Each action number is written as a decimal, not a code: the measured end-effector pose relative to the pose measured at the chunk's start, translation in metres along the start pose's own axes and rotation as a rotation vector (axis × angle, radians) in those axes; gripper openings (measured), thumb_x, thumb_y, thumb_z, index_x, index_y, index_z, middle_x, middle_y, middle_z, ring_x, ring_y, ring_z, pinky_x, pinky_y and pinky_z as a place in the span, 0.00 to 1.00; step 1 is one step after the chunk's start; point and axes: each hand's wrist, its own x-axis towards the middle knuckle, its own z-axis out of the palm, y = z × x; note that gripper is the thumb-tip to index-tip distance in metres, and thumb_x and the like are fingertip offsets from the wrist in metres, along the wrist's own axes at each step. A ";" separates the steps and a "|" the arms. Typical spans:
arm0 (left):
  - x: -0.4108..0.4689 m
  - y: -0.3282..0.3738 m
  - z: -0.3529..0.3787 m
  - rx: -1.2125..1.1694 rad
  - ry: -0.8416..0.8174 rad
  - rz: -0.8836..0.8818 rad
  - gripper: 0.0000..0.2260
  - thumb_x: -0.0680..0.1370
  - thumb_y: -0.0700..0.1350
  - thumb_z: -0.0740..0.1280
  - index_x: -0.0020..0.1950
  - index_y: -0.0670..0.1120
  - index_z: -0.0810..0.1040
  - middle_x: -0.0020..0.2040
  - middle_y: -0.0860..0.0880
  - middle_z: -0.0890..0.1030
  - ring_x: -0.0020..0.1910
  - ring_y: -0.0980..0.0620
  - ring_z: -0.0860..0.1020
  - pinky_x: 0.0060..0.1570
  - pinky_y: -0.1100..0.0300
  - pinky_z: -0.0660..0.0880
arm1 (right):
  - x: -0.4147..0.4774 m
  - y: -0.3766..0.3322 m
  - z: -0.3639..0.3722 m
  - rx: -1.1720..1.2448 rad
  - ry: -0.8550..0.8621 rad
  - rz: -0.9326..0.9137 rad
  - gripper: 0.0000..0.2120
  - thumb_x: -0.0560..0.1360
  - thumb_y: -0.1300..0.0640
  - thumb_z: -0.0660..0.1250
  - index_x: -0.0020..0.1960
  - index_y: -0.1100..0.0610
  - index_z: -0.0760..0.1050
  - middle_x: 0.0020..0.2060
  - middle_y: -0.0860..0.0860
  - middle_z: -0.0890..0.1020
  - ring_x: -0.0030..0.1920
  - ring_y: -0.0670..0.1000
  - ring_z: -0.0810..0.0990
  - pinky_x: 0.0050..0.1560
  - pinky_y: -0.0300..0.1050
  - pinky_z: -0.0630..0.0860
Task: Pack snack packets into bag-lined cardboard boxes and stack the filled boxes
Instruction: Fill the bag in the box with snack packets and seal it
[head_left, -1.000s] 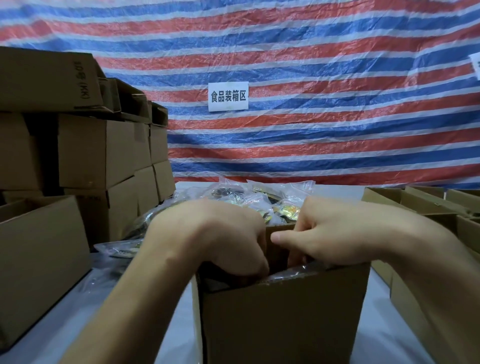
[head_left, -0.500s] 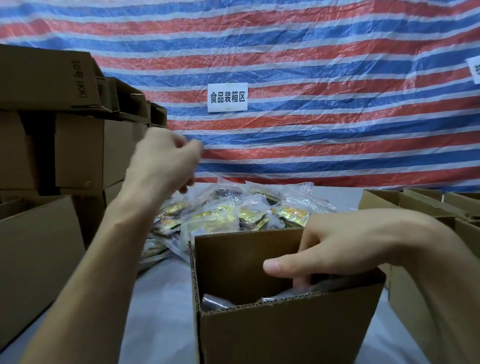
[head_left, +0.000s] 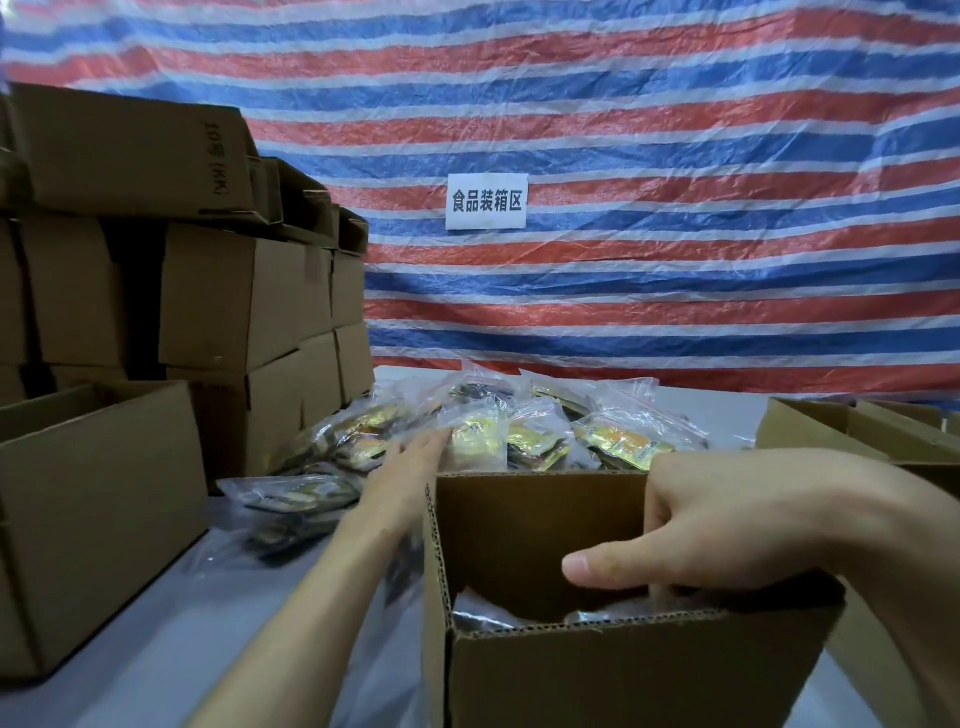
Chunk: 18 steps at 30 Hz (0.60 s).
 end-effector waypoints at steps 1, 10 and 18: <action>0.003 -0.003 0.001 0.069 0.028 -0.012 0.24 0.79 0.52 0.69 0.74 0.56 0.67 0.71 0.51 0.71 0.70 0.45 0.70 0.65 0.45 0.70 | 0.000 0.000 0.000 -0.010 0.006 0.006 0.35 0.61 0.16 0.57 0.38 0.42 0.86 0.33 0.37 0.83 0.45 0.41 0.82 0.57 0.45 0.78; -0.005 -0.001 -0.026 0.090 0.222 -0.122 0.07 0.71 0.41 0.74 0.35 0.49 0.80 0.33 0.54 0.79 0.36 0.55 0.77 0.48 0.52 0.77 | 0.002 0.001 0.002 0.036 -0.048 0.028 0.34 0.67 0.20 0.59 0.44 0.47 0.87 0.34 0.40 0.85 0.36 0.38 0.81 0.49 0.38 0.76; -0.022 0.025 -0.075 -0.062 0.306 -0.071 0.08 0.78 0.46 0.73 0.42 0.48 0.76 0.43 0.44 0.83 0.36 0.45 0.84 0.45 0.47 0.83 | -0.001 0.002 0.001 0.041 -0.022 0.004 0.32 0.69 0.23 0.61 0.46 0.49 0.87 0.35 0.41 0.86 0.35 0.39 0.80 0.45 0.38 0.73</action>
